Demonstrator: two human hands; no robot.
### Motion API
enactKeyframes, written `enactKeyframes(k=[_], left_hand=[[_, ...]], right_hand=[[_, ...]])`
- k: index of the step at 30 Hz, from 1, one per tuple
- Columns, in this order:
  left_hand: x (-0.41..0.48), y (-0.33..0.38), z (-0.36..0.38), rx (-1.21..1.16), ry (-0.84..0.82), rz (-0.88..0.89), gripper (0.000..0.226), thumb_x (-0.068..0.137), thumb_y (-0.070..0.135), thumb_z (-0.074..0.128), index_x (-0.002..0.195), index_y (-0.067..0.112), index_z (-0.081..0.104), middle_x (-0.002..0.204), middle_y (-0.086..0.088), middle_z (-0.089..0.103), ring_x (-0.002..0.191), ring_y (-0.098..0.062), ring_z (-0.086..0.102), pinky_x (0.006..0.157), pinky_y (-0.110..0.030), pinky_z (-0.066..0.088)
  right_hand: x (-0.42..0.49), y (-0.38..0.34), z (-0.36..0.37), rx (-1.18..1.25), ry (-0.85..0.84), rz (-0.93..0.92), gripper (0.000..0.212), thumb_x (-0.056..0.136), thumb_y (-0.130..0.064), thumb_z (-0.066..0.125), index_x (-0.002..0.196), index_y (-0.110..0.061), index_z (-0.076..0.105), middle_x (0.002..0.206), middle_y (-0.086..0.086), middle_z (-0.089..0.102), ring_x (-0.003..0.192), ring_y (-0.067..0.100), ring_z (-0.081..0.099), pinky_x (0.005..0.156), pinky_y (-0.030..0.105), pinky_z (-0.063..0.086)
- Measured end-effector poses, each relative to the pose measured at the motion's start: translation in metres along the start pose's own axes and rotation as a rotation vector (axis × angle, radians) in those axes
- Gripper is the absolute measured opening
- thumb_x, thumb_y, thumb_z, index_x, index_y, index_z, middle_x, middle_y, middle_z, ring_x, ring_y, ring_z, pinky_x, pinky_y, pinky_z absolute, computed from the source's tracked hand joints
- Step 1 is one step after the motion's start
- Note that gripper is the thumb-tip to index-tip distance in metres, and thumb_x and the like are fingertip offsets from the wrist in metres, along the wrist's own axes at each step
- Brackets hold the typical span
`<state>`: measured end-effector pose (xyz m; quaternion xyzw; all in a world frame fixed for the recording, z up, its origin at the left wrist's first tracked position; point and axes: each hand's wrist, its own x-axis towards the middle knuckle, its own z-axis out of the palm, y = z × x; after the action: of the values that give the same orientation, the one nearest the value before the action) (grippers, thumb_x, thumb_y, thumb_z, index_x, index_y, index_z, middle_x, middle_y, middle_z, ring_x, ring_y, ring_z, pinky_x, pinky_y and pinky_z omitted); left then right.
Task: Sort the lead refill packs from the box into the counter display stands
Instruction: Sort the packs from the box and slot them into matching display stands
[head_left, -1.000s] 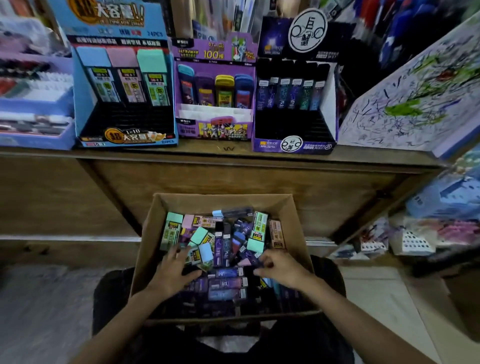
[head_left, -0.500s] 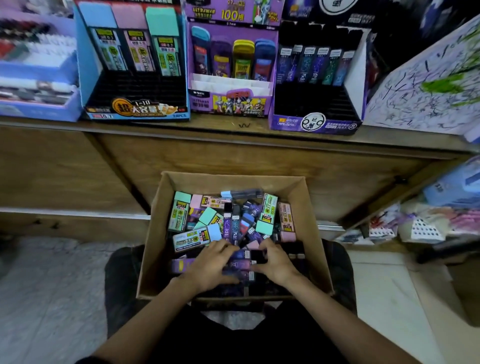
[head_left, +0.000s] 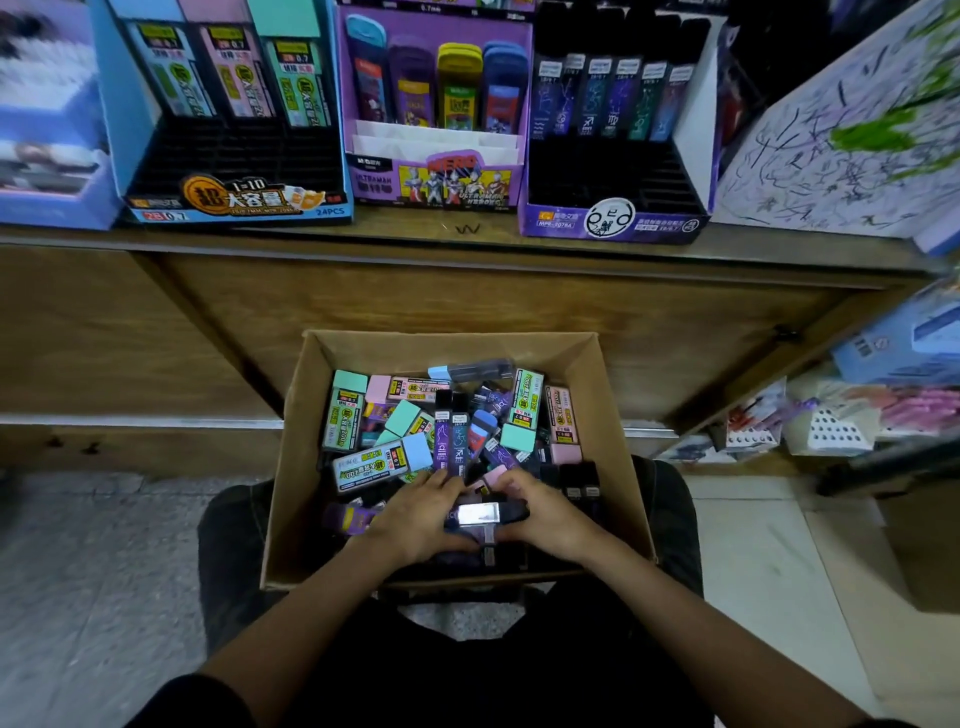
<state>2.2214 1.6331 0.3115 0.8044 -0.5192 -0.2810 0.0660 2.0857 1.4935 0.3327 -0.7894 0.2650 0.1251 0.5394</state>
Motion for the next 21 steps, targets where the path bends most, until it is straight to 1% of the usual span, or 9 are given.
enactKeyframes(k=[2,5,8,11,13,15,18,20,21], left_hand=[[-0.001,-0.001,-0.002,-0.018,0.021,-0.016,0.067,0.076,0.057,0.066,0.122,0.014,0.045,0.123,-0.006,0.050,0.115,-0.024,0.044,0.093,-0.034,0.037],[-0.002,-0.005,-0.005,-0.054,0.039,-0.057,0.060,0.076,0.059,0.064,0.113,0.016,0.047,0.115,-0.005,0.057,0.107,-0.023,0.052,0.085,-0.033,0.038],[-0.002,-0.008,-0.010,-0.300,0.010,-0.099,0.050,0.077,0.051,0.069,0.108,0.016,0.051,0.106,-0.004,0.061,0.098,-0.021,0.058,0.077,-0.030,0.042],[-0.002,-0.008,-0.018,-0.585,-0.031,-0.059,0.046,0.083,0.038,0.069,0.121,0.017,0.053,0.115,-0.003,0.063,0.102,-0.016,0.058,0.083,-0.027,0.043],[-0.003,-0.004,-0.025,-0.771,-0.018,-0.043,0.040,0.088,0.032,0.064,0.124,0.020,0.053,0.117,-0.004,0.063,0.103,-0.015,0.058,0.086,-0.025,0.043],[-0.004,0.002,-0.032,-0.928,0.033,-0.061,0.031,0.092,0.026,0.058,0.122,0.019,0.055,0.116,-0.002,0.065,0.107,-0.013,0.060,0.086,-0.018,0.044],[-0.006,0.008,-0.044,-1.094,0.108,-0.103,0.025,0.095,0.026,0.052,0.120,0.024,0.058,0.115,0.007,0.065,0.108,-0.003,0.059,0.086,-0.010,0.044],[-0.007,0.010,-0.054,-1.161,0.164,-0.125,0.018,0.093,0.029,0.054,0.109,0.030,0.063,0.110,0.011,0.067,0.105,-0.001,0.059,0.088,-0.014,0.045],[-0.008,0.011,-0.059,-1.190,0.193,-0.131,0.015,0.090,0.032,0.057,0.103,0.033,0.064,0.107,0.013,0.069,0.104,-0.002,0.061,0.089,-0.017,0.045]], right_hand=[[0.001,-0.005,-0.002,0.043,0.029,-0.035,0.043,0.073,-0.007,0.077,0.102,-0.027,0.054,0.104,-0.010,0.062,0.100,0.005,0.058,0.085,0.015,0.044],[0.004,-0.012,-0.004,0.094,0.029,-0.059,0.040,0.077,0.000,0.071,0.110,-0.017,0.055,0.104,-0.004,0.060,0.099,0.011,0.056,0.084,0.017,0.043],[0.008,-0.023,-0.007,0.141,0.044,-0.072,0.035,0.082,-0.001,0.066,0.115,-0.009,0.057,0.106,0.006,0.059,0.097,0.014,0.055,0.081,0.018,0.045],[0.011,-0.039,-0.011,0.248,0.087,-0.060,0.035,0.085,-0.004,0.065,0.119,-0.011,0.057,0.106,0.001,0.058,0.093,0.006,0.055,0.069,0.013,0.048],[0.015,-0.050,-0.013,0.367,0.155,-0.042,0.034,0.086,-0.005,0.064,0.118,-0.010,0.056,0.108,0.004,0.059,0.085,0.007,0.056,0.062,0.015,0.048],[0.017,-0.060,-0.015,0.522,0.229,0.010,0.032,0.086,-0.008,0.065,0.116,-0.010,0.055,0.105,0.008,0.059,0.075,0.011,0.058,0.062,0.018,0.050],[0.020,-0.073,-0.018,0.573,0.219,0.071,0.034,0.085,-0.016,0.068,0.116,-0.013,0.053,0.108,0.003,0.057,0.083,0.012,0.060,0.067,0.021,0.050],[0.021,-0.082,-0.018,0.558,0.181,0.082,0.037,0.085,-0.018,0.068,0.117,-0.009,0.053,0.109,0.004,0.058,0.088,0.013,0.059,0.067,0.022,0.049],[0.022,-0.087,-0.019,0.569,0.175,0.075,0.035,0.085,-0.016,0.068,0.116,-0.006,0.055,0.106,0.005,0.059,0.087,0.014,0.059,0.067,0.023,0.049]])
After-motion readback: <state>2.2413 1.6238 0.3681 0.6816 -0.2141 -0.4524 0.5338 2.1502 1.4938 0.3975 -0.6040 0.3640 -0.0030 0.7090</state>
